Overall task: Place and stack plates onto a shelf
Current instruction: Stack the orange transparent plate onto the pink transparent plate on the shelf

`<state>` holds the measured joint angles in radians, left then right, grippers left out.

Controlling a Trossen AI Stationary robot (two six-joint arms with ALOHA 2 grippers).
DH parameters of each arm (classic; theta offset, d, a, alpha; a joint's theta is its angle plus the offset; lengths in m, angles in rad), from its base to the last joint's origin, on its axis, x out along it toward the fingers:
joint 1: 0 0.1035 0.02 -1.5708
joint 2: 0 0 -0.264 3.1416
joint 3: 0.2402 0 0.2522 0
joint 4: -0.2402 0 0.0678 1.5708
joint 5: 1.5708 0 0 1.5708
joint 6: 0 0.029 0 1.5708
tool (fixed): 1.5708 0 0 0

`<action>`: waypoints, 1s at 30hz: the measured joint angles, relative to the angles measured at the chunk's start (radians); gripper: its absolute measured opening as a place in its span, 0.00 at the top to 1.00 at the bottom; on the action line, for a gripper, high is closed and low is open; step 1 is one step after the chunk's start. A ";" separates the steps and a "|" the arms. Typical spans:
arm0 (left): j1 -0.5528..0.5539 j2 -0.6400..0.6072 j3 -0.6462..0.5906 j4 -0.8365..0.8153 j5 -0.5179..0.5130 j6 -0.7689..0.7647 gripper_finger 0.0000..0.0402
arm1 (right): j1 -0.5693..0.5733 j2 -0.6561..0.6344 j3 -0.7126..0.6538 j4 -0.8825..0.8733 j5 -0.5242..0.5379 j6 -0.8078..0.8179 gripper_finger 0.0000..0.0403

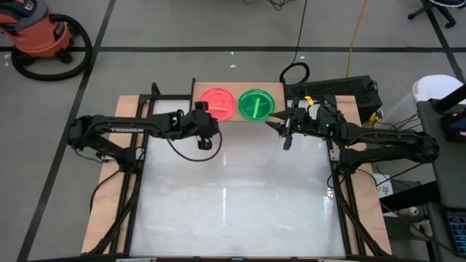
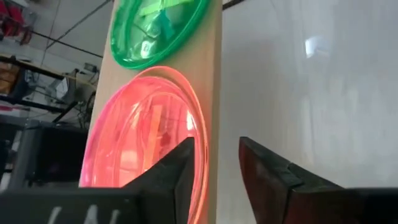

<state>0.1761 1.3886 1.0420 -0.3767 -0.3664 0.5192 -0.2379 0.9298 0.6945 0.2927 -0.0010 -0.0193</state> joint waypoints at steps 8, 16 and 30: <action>-0.016 -0.138 0.000 0.031 0.002 -0.083 0.65 | 0.000 -0.028 0.001 -0.047 0.000 -0.043 0.67; -0.023 -0.166 -0.010 -0.009 0.228 -0.165 0.64 | 0.000 -0.054 0.001 -0.054 0.000 -0.011 0.67; 0.153 -0.044 -0.029 -0.032 0.393 -0.175 0.79 | 0.000 -0.056 0.001 -0.088 0.000 0.007 0.67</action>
<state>0.3295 1.3450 1.0135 -0.4089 0.0265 0.3440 -0.2375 0.8742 0.6956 0.2044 -0.0013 -0.0120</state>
